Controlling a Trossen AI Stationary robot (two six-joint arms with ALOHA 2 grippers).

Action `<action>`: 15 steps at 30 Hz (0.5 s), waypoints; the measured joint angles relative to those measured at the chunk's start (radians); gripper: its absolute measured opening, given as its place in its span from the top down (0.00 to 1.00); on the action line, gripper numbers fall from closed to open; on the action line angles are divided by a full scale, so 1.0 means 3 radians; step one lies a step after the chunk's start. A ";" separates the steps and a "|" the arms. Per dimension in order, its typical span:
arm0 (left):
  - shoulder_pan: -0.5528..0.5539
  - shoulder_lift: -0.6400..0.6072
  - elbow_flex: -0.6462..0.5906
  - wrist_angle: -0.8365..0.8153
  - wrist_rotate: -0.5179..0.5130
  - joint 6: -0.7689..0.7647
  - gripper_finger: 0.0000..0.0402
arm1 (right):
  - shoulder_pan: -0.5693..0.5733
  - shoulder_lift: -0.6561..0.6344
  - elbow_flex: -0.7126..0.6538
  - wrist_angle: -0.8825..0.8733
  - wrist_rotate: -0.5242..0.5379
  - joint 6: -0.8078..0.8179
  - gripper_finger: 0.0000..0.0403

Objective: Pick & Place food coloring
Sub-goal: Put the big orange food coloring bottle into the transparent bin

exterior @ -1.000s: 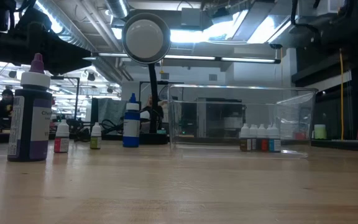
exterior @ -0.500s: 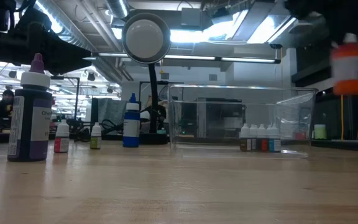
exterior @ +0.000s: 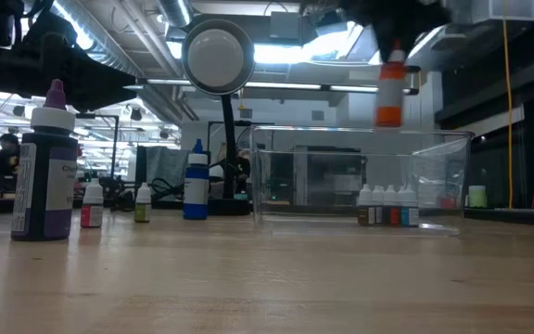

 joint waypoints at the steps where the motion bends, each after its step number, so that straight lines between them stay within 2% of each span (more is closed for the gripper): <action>1: 0.0001 0.0000 -0.0001 0.0000 0.0000 0.0000 0.13 | -0.0036 0.0075 0.0077 0.0016 0.0000 -0.0046 0.69; 9: 0.0001 -0.0001 -0.0001 0.0000 0.0000 -0.0001 0.13 | -0.0197 0.0640 0.0582 0.0214 -0.0055 -0.0264 0.69; 15: 0.0001 0.0000 -0.0001 0.0000 0.0000 0.0000 0.13 | -0.0213 0.0933 0.0740 0.0350 -0.0076 -0.0336 0.69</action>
